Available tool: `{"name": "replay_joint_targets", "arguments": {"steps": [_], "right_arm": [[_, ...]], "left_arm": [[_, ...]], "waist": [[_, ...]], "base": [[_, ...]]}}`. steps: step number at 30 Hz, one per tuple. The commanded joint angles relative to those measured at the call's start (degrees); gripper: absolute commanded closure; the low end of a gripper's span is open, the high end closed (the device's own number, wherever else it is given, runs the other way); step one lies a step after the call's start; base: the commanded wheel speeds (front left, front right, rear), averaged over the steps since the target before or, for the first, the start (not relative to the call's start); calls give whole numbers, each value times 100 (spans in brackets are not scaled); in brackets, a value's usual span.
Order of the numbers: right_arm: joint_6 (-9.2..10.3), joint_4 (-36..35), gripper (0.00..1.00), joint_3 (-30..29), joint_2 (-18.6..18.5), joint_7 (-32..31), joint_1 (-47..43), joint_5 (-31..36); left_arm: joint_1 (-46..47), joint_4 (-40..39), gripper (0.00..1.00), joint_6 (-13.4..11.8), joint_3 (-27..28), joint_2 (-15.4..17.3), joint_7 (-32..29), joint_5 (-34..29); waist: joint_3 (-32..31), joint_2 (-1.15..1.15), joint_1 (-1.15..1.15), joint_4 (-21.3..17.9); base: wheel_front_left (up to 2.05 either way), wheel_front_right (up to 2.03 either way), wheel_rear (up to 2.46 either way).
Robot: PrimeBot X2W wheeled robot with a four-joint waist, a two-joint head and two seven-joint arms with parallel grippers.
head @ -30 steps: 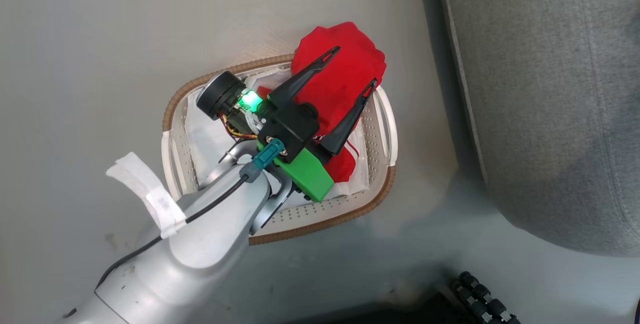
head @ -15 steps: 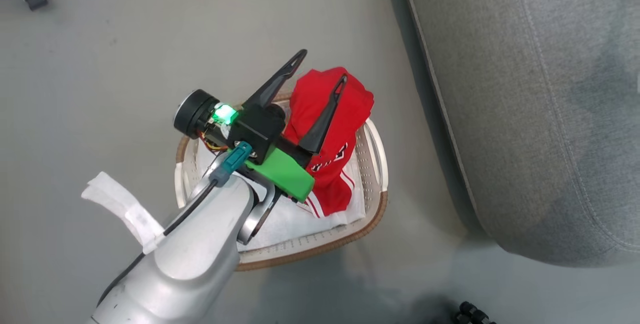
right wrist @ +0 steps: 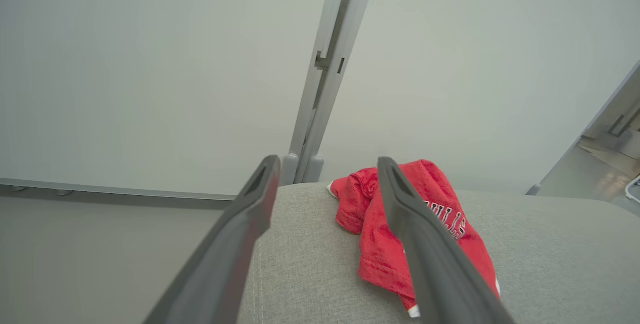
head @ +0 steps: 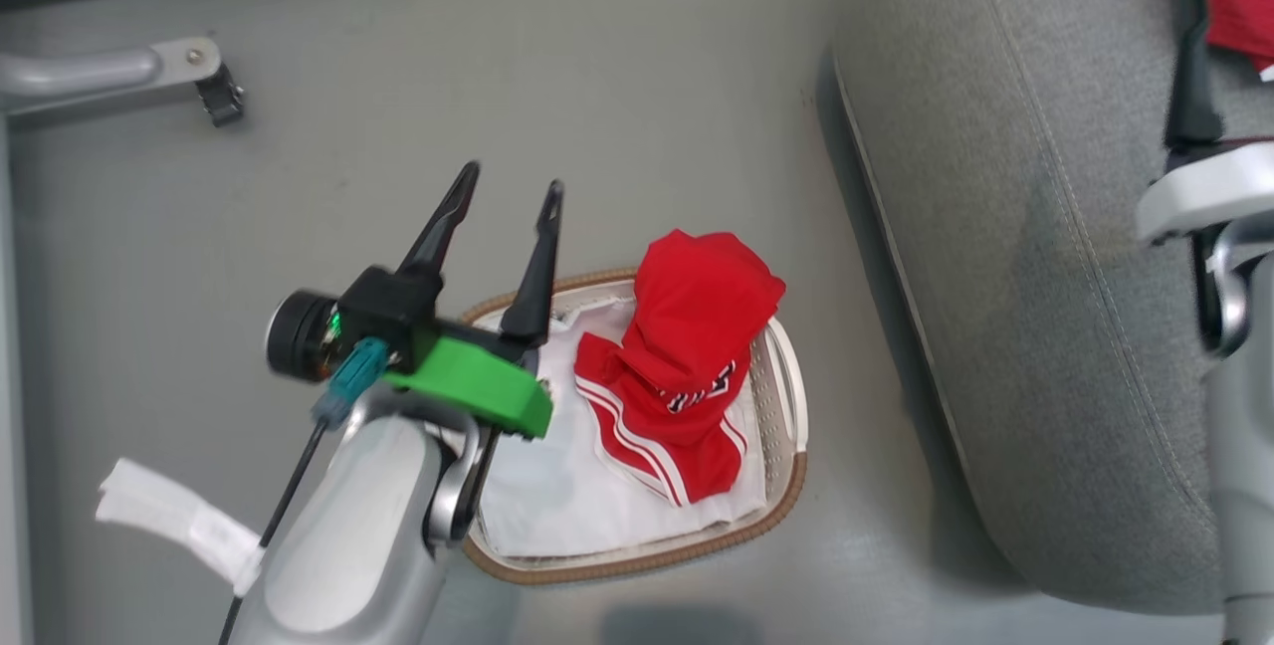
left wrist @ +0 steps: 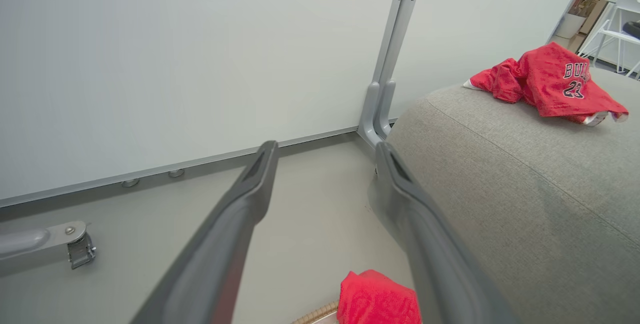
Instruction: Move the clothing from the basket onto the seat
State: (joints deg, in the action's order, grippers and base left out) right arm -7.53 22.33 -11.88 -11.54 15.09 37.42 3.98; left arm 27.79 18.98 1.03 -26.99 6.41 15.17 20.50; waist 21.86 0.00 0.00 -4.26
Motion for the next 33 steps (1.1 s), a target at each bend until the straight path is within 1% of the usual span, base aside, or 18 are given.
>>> {"name": "replay_joint_targets", "arguments": {"steps": [1, 9, 12, 17, 20, 24, 29, 33], "right_arm": [[8, -79, 0, 40, 96, 11, -203, -21], [8, -484, 0, 485, 561, 11, -1085, -35], [8, -638, 0, 616, 641, 11, -1436, 67], [8, -826, 0, 690, 814, 11, -2059, -6], [8, -884, 0, 786, 847, 11, -2397, -66], [8, -870, 0, 1023, 847, 11, -2724, -523], [8, -855, 0, 1208, 852, 11, -2902, -895], [8, -851, 0, 1302, 854, 11, -2901, -1016]], "left_arm": [[-229, -4, 0, 26, 158, -15, -4, -66], [-1262, -221, 0, 51, 1172, -202, -3, -298], [-1591, -305, 0, 96, 1445, -265, -3, -392], [-2046, -301, 0, 166, 1782, -320, -3, -506], [-2241, -330, 0, 199, 1912, -338, -3, -489], [-2420, -362, 0, 198, 1945, -351, -3, -383], [-2572, -368, 0, 123, 1911, -349, -3, -234], [-2608, -382, 0, 79, 1876, -350, -3, -155]], "waist": [[-389, 0, 0, 238], [-837, 0, 0, 367], [-980, 0, 0, 428], [-1251, 0, 0, 515], [-1388, 0, 0, 541], [-1541, 0, 0, 540], [-1692, 0, 0, 488], [-1763, 0, 0, 469]], "base": [[0, 0, 0], [0, 0, 0], [0, 0, 0], [0, 0, 0], [0, 0, 0], [0, 0, 0], [0, 0, 0], [0, 0, 0]]}}
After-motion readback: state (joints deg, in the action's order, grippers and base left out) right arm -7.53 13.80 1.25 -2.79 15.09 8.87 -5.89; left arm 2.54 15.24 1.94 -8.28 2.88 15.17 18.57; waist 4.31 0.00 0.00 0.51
